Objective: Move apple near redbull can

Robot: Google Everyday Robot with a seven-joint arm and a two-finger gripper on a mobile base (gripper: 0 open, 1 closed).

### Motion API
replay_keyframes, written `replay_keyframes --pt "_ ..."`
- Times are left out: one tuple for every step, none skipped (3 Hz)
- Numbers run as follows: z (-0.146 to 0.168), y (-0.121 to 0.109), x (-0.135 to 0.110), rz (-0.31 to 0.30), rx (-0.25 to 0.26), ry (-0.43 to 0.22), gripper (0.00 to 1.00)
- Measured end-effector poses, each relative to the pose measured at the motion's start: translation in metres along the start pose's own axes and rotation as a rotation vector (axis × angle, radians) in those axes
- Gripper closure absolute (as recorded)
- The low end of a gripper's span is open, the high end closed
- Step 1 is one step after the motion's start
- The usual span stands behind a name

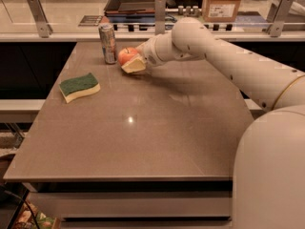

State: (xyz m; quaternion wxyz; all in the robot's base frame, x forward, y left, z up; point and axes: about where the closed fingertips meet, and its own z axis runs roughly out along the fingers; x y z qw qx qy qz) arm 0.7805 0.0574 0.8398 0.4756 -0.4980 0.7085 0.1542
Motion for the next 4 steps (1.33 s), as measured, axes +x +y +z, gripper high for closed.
replay_keyframes --pt "0.0023 0.0018 0.0000 0.000 -0.004 0.000 0.38" --pt "0.0046 0.0036 0.0000 0.000 -0.008 0.000 0.15" --pt "0.0069 0.0055 -0.0001 0.000 -0.013 0.001 0.00" --pt "0.0070 0.0056 -0.0001 0.000 -0.013 0.001 0.00"
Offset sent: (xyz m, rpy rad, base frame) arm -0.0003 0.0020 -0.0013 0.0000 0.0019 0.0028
